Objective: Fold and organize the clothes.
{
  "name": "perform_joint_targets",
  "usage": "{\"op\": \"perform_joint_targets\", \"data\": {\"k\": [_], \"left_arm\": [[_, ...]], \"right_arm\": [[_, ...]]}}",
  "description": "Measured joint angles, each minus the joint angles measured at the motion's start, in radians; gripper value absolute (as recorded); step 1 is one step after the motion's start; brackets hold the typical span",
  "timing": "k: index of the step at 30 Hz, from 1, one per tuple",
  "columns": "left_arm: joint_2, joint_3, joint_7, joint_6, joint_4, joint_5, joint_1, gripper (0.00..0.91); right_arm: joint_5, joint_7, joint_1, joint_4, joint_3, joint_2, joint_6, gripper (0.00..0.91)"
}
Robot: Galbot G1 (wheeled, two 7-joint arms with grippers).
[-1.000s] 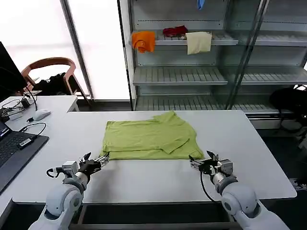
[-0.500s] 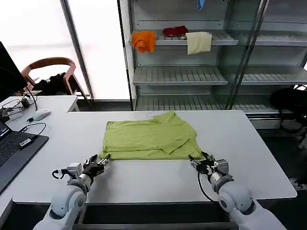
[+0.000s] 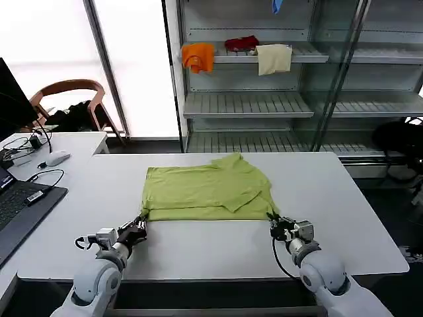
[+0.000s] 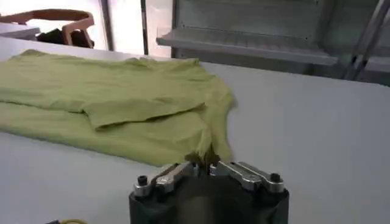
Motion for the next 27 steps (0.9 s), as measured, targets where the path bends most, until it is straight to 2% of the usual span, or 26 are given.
{"op": "perform_joint_targets", "data": {"k": [7, 15, 27], "left_arm": [[0.017, 0.008, -0.019, -0.003, -0.028, -0.005, 0.005, 0.0], [0.047, -0.009, -0.068, 0.018, -0.086, -0.02, 0.039, 0.0], [0.071, -0.074, -0.18, 0.036, -0.258, -0.001, 0.227, 0.01]], "right_arm": [[0.018, 0.015, -0.012, 0.037, 0.012, -0.019, -0.022, 0.0], [0.061, 0.032, -0.068, 0.136, 0.033, -0.083, -0.044, 0.0], [0.074, 0.066, -0.303, 0.339, 0.123, -0.182, -0.057, 0.0]]}}
